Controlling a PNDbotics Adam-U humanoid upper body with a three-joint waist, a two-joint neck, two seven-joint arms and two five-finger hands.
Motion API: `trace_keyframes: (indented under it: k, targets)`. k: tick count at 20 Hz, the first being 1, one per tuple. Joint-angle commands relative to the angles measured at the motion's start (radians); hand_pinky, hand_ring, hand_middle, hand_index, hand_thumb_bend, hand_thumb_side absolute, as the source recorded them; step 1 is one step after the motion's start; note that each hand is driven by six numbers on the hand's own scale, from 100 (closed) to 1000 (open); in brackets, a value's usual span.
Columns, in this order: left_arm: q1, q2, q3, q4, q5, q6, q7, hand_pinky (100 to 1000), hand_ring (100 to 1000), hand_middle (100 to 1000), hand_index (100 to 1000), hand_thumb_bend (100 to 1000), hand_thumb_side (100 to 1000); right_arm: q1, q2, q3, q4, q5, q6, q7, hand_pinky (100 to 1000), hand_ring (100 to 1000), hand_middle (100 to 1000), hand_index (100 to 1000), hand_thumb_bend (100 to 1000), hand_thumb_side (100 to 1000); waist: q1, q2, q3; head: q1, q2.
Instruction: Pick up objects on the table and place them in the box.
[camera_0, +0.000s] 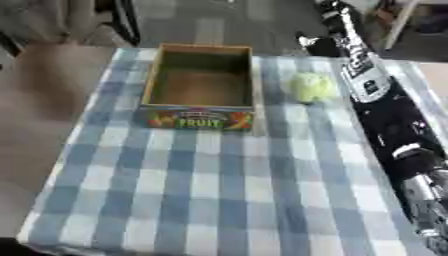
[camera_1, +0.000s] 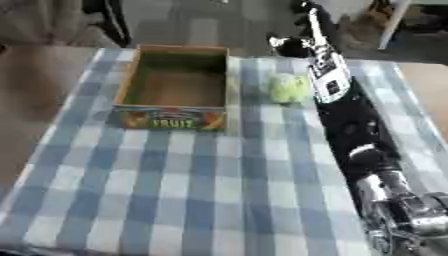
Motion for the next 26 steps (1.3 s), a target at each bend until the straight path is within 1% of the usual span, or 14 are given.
trace_keyframes:
  k: [1, 8, 12, 16, 18, 19, 20, 21, 24, 26]
  targets:
    - [-0.008, 0.022, 0.012, -0.019, 0.001, 0.000, 0.004, 597, 534, 581, 632, 100, 210, -0.017, -0.023, -0.003, -0.011, -0.001, -0.003, 0.000, 671, 748, 767, 833, 404, 114, 0.003, -0.016, 0.002, 0.002, -0.008]
    - [-0.005, 0.022, 0.012, -0.019, 0.001, 0.000, 0.004, 598, 534, 581, 633, 100, 216, -0.015, -0.020, -0.003, -0.014, -0.001, -0.004, 0.004, 671, 748, 767, 833, 404, 114, 0.002, -0.017, 0.001, 0.002, -0.004]
    - [-0.007, 0.024, 0.011, -0.019, 0.002, -0.001, 0.004, 597, 534, 581, 633, 100, 208, -0.013, -0.018, -0.003, -0.015, 0.001, -0.005, 0.006, 673, 748, 768, 834, 404, 116, 0.004, -0.018, -0.001, 0.002, -0.006]
    - [-0.005, 0.024, 0.012, -0.019, 0.003, -0.001, 0.004, 597, 534, 581, 633, 100, 210, -0.015, -0.021, 0.004, 0.001, 0.026, -0.009, 0.028, 690, 765, 783, 851, 406, 129, 0.003, -0.020, -0.001, 0.004, -0.006]
    - [-0.004, 0.024, 0.012, -0.019, 0.003, -0.001, 0.004, 597, 535, 581, 633, 100, 209, -0.024, -0.025, 0.021, 0.017, 0.051, -0.020, 0.053, 728, 808, 817, 875, 407, 137, 0.003, -0.022, 0.000, 0.003, -0.006]
    - [-0.005, 0.025, 0.012, -0.019, 0.003, -0.001, 0.004, 596, 535, 581, 633, 100, 207, -0.029, -0.028, 0.029, 0.024, 0.064, -0.026, 0.066, 765, 843, 844, 889, 405, 135, 0.003, -0.022, 0.000, 0.002, -0.007]
    - [-0.006, 0.025, 0.012, -0.019, 0.004, -0.001, 0.004, 596, 535, 581, 633, 100, 206, -0.035, -0.032, 0.042, 0.032, 0.078, -0.032, 0.080, 777, 854, 852, 894, 405, 135, 0.003, -0.023, 0.000, 0.001, -0.007]
    - [-0.006, 0.026, 0.011, -0.019, 0.004, -0.001, 0.003, 596, 535, 581, 633, 100, 206, -0.042, -0.037, 0.056, 0.041, 0.093, -0.037, 0.094, 808, 884, 878, 905, 405, 137, 0.002, -0.022, 0.001, 0.000, -0.006]
    - [-0.005, 0.026, 0.010, -0.019, 0.004, 0.000, 0.002, 596, 535, 580, 633, 100, 210, -0.059, -0.049, 0.090, 0.070, 0.141, -0.041, 0.142, 845, 916, 907, 916, 406, 149, 0.002, -0.022, 0.003, 0.000, -0.003]
    - [-0.004, 0.026, 0.010, -0.019, 0.004, 0.000, 0.002, 596, 535, 580, 633, 100, 210, -0.068, -0.052, 0.098, 0.088, 0.172, -0.031, 0.174, 855, 922, 912, 919, 409, 163, 0.002, -0.023, 0.004, -0.001, -0.001]
